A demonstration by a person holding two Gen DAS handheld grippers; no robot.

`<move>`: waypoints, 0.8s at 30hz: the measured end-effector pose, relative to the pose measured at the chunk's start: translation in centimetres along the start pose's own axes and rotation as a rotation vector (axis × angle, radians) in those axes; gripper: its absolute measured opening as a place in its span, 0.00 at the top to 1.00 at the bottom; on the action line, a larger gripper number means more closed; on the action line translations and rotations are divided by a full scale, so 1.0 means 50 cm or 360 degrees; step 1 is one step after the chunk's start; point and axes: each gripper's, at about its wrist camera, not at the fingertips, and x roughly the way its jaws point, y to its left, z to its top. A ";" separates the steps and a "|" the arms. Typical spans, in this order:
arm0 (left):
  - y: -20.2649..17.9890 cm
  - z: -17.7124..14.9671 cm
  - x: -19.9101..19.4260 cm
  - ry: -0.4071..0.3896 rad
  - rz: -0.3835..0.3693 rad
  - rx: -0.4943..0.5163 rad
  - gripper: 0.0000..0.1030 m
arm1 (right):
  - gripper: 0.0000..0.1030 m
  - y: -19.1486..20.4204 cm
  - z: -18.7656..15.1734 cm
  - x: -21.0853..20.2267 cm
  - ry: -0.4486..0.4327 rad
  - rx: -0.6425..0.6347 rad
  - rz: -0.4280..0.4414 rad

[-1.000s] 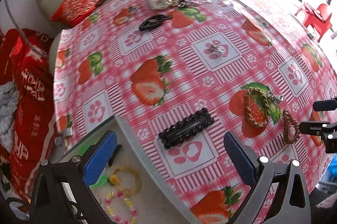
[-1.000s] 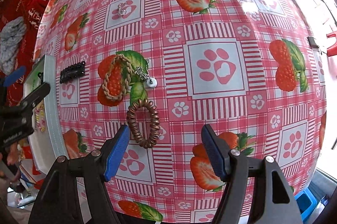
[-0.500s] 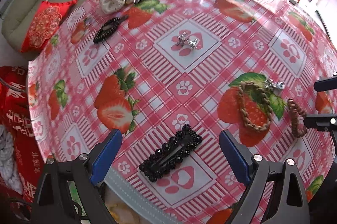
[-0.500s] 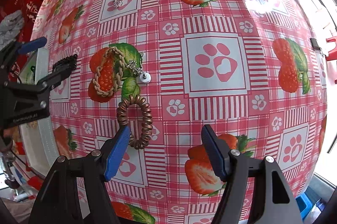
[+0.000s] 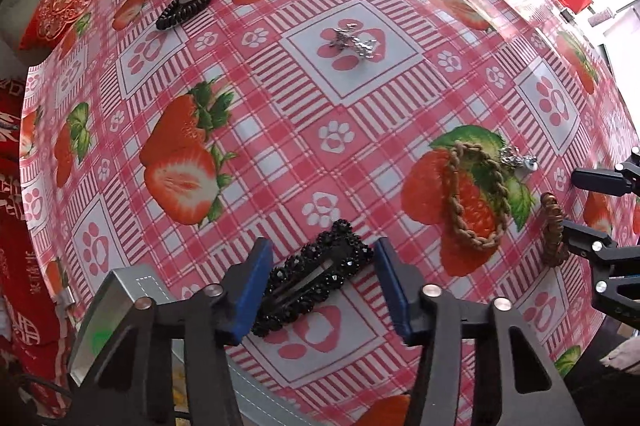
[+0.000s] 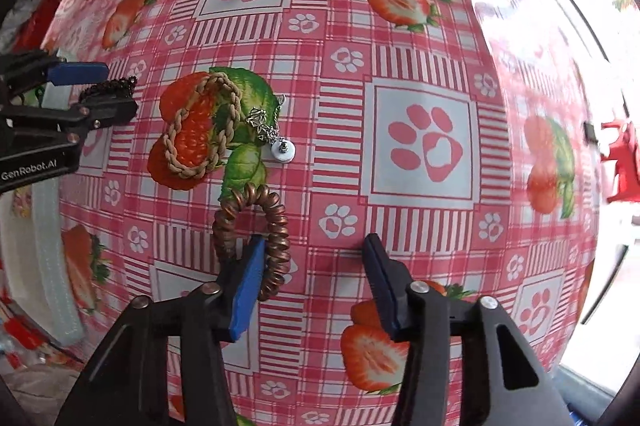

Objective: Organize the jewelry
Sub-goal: 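Grasp the black rhinestone barrette with the left tool while the right tool grasps the brown coil hair tie, then carry the barrette and coil hair tie into the white tray while both tools release them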

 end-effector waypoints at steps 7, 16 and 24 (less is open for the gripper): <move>-0.031 -0.011 -0.006 0.0031 -0.0006 -0.0021 0.52 | 0.87 0.027 -0.007 -0.007 -0.0030 -0.0030 0.0001; -0.026 -0.066 -0.051 -0.0040 -0.0104 -0.0289 0.52 | 0.87 -0.023 -0.008 -0.021 -0.0040 0.0134 0.0194; -0.051 -0.107 -0.116 -0.0120 -0.0139 -0.0447 0.52 | 0.87 -0.059 -0.003 -0.034 -0.0060 0.0176 0.0253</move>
